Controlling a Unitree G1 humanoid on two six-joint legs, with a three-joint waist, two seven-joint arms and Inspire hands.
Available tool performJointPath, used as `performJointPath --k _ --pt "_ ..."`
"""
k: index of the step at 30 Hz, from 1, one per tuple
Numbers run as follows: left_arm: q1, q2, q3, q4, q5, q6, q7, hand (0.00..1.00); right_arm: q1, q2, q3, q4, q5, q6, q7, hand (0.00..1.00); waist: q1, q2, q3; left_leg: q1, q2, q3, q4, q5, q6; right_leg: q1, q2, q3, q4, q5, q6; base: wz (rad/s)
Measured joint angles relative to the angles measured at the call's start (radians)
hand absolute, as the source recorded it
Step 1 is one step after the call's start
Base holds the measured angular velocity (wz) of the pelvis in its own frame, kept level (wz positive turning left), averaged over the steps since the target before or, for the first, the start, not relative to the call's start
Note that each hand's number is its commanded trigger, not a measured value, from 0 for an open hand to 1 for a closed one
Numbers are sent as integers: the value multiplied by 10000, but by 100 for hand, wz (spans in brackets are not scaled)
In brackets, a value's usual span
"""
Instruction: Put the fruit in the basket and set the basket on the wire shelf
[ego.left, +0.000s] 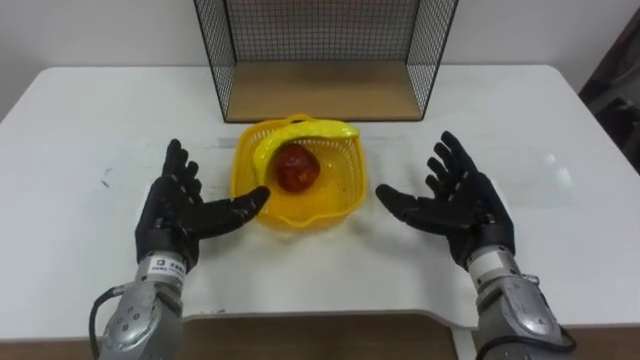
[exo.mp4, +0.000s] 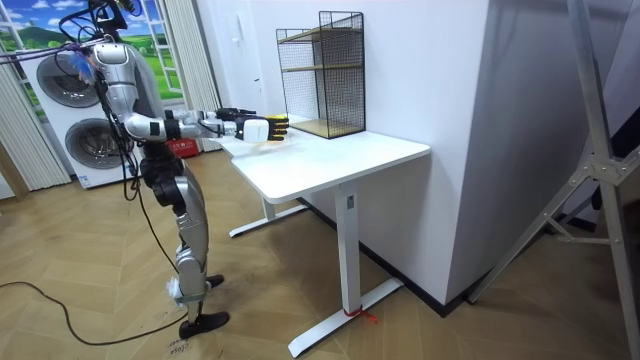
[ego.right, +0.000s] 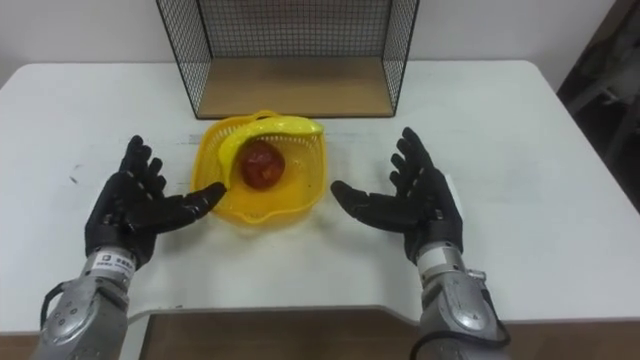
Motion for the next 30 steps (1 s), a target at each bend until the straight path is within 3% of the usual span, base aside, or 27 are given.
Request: performJointPath --k 10,30 --pt "0 -8 -208 374 -19 187 -350 0 -545 3 370 428 37 0 174 0 -12 38 -3 20 19 2 25 1 -2 21 26 14 10 13 -21 0" --pt "-5 -183 -187 460 -39 309 -586 0 -569 204 268 439 320 0 177 0 -40 105 -49 30 20 11 22 2 -2 8 25 15 2 13 -22 0"
